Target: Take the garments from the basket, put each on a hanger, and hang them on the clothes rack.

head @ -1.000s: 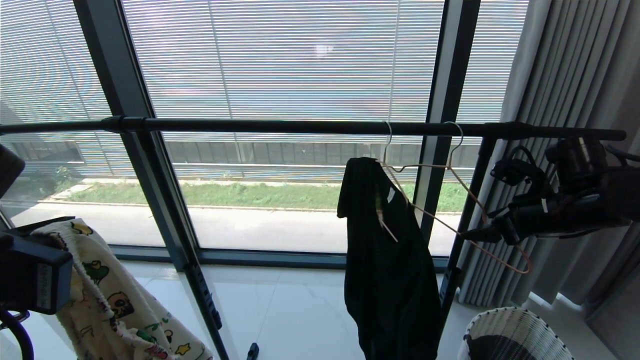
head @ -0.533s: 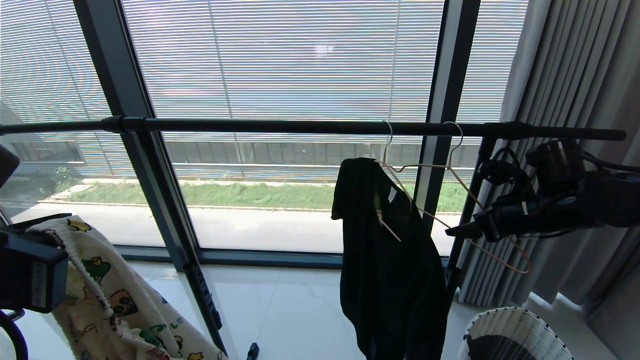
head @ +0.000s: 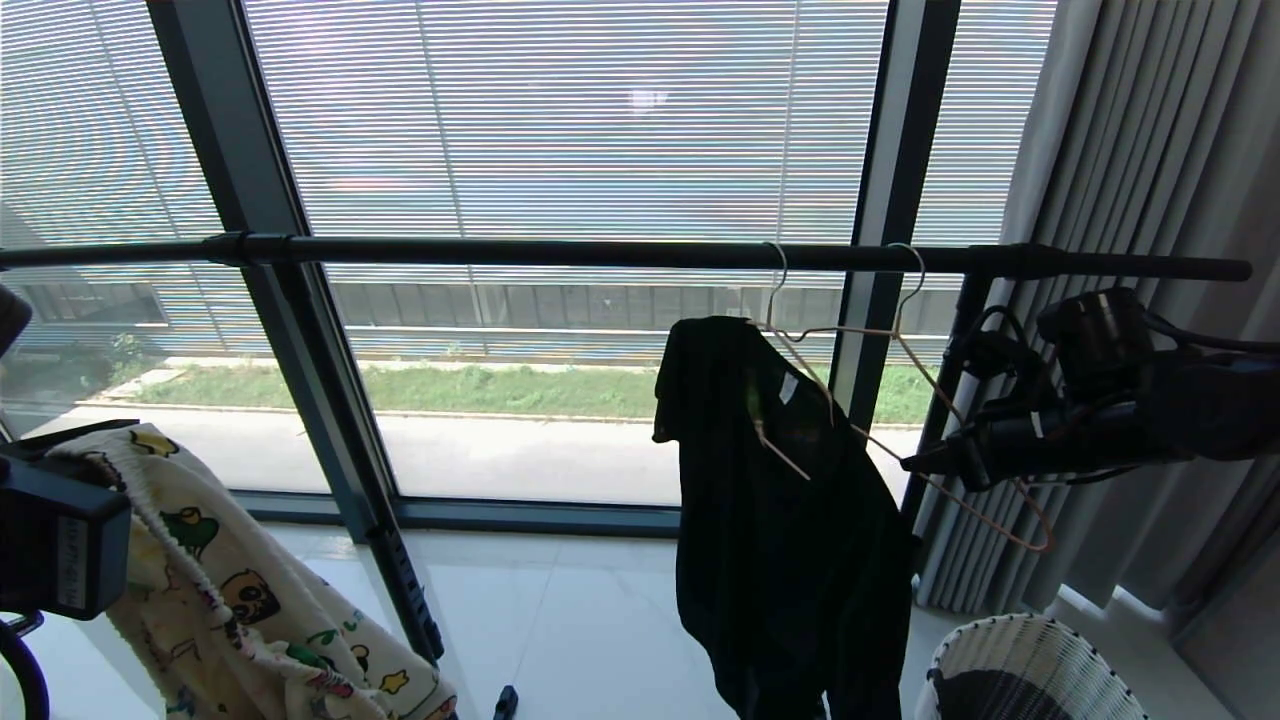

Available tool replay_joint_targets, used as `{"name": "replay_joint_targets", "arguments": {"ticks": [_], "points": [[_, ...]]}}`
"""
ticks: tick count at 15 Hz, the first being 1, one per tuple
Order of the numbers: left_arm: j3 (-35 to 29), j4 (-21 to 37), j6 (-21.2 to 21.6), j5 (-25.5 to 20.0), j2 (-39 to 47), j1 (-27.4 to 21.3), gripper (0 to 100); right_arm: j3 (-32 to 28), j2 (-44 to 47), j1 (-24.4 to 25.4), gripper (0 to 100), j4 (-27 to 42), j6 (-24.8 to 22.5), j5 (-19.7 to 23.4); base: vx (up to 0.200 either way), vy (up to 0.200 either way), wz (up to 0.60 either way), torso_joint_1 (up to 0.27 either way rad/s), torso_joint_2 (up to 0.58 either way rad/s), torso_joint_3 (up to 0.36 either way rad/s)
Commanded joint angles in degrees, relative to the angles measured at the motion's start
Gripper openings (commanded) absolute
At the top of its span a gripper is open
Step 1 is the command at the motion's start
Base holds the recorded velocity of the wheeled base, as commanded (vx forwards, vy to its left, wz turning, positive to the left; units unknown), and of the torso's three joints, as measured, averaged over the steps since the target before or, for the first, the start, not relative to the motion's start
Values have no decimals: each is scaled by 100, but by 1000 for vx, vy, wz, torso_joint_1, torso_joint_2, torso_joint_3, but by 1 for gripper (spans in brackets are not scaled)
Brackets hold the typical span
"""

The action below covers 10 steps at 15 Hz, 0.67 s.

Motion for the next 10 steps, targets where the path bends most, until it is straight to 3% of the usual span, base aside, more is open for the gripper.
{"name": "replay_joint_targets", "arguments": {"ticks": [1, 7, 10], "points": [[-1, 0, -1, 3, 11, 0, 0, -1, -6, 15, 0, 1, 1, 3, 0, 0, 0, 0, 0, 0], [-1, 0, -1, 3, 2, 0, 0, 8, -85, 15, 0, -78, 27, -23, 0, 0, 0, 0, 0, 0], [-1, 0, -1, 3, -6, 0, 0, 25, -244, 24, 0, -350, 326, -261, 0, 0, 0, 0, 0, 0]]}}
